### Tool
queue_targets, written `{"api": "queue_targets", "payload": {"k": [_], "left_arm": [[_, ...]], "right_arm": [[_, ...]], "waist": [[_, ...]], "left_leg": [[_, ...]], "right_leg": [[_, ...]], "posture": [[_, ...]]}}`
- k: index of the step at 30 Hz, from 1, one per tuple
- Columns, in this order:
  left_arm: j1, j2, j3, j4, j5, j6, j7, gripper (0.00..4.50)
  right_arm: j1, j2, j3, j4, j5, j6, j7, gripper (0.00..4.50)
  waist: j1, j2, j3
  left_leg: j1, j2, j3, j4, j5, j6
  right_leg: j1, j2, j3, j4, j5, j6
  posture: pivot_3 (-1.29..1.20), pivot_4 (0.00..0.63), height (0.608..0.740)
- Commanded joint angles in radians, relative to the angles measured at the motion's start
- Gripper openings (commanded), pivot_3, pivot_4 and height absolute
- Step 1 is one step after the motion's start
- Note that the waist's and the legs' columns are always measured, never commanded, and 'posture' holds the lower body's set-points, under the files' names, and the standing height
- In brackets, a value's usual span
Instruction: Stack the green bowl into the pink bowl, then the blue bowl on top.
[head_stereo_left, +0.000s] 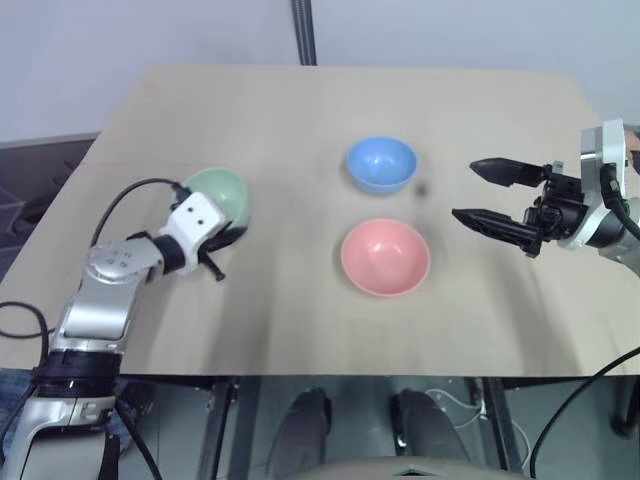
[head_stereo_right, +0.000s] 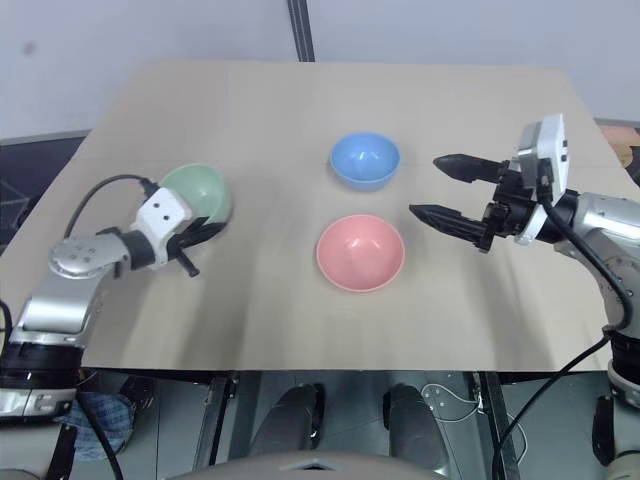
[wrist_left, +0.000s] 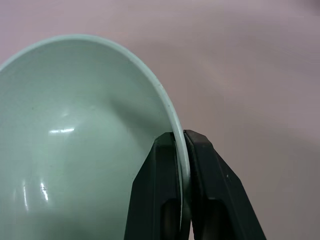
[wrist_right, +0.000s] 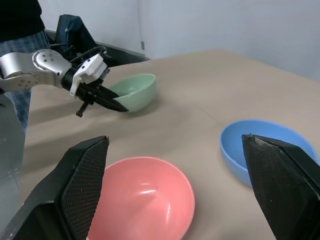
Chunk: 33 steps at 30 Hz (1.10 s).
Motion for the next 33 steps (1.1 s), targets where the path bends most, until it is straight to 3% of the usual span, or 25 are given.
{"api": "queue_targets", "payload": {"k": [1,13,22,26,30,33], "left_arm": [[-0.085,-0.005,-0.062,-0.064,-0.006,-0.086,-0.097,0.10],[-0.347,-0.084,-0.326,-0.099,0.008,-0.301,-0.453,0.10],[-0.380,-0.126,-0.375,-0.088,0.004,-0.421,-0.563,0.10],[-0.365,-0.162,-0.349,-0.094,-0.042,-0.441,-0.548,1.17],[-0.373,-0.195,-0.331,-0.072,-0.043,-0.471,-0.514,2.93],[-0.375,-0.202,-0.323,-0.069,-0.054,-0.450,-0.505,2.93]], "right_arm": [[0.005,-0.029,-0.049,0.031,-0.031,-0.051,0.006,4.50],[0.070,-0.037,-0.051,0.019,-0.064,-0.093,0.000,4.50],[0.104,-0.038,-0.081,-0.030,-0.042,-0.076,-0.030,4.50],[0.119,-0.042,-0.096,-0.042,-0.037,-0.073,-0.042,4.50],[0.125,-0.047,-0.097,-0.047,-0.034,-0.070,-0.045,4.50],[0.123,-0.049,-0.091,-0.042,-0.035,-0.071,-0.042,4.50]], "waist": [[-0.001,0.000,0.000],[-0.011,0.000,0.000],[-0.009,0.000,0.000],[-0.008,0.000,0.000],[-0.008,0.000,0.000],[-0.010,0.000,0.000]], "left_leg": [[0.000,0.000,0.000,0.000,0.000,0.000],[0.000,0.000,0.001,0.000,0.000,0.000],[0.000,0.000,0.001,0.001,0.000,0.000],[0.000,0.000,0.001,0.002,0.000,0.000],[0.000,0.000,0.001,0.003,0.000,0.000],[0.000,0.000,0.001,0.004,0.000,0.000]], "right_leg": [[0.000,0.000,0.000,0.000,0.000,0.000],[0.000,0.001,0.001,0.000,0.000,0.000],[0.000,0.001,0.001,0.001,0.000,0.000],[0.000,0.001,0.001,0.001,0.000,0.000],[0.000,0.001,0.001,0.001,0.000,0.000],[0.000,0.001,0.001,0.002,0.000,0.000]], "posture": [[0.00,0.150,0.740],[0.00,0.150,0.740],[0.00,0.150,0.740],[0.00,0.150,0.740],[0.00,0.150,0.740],[0.00,0.150,0.740]]}}
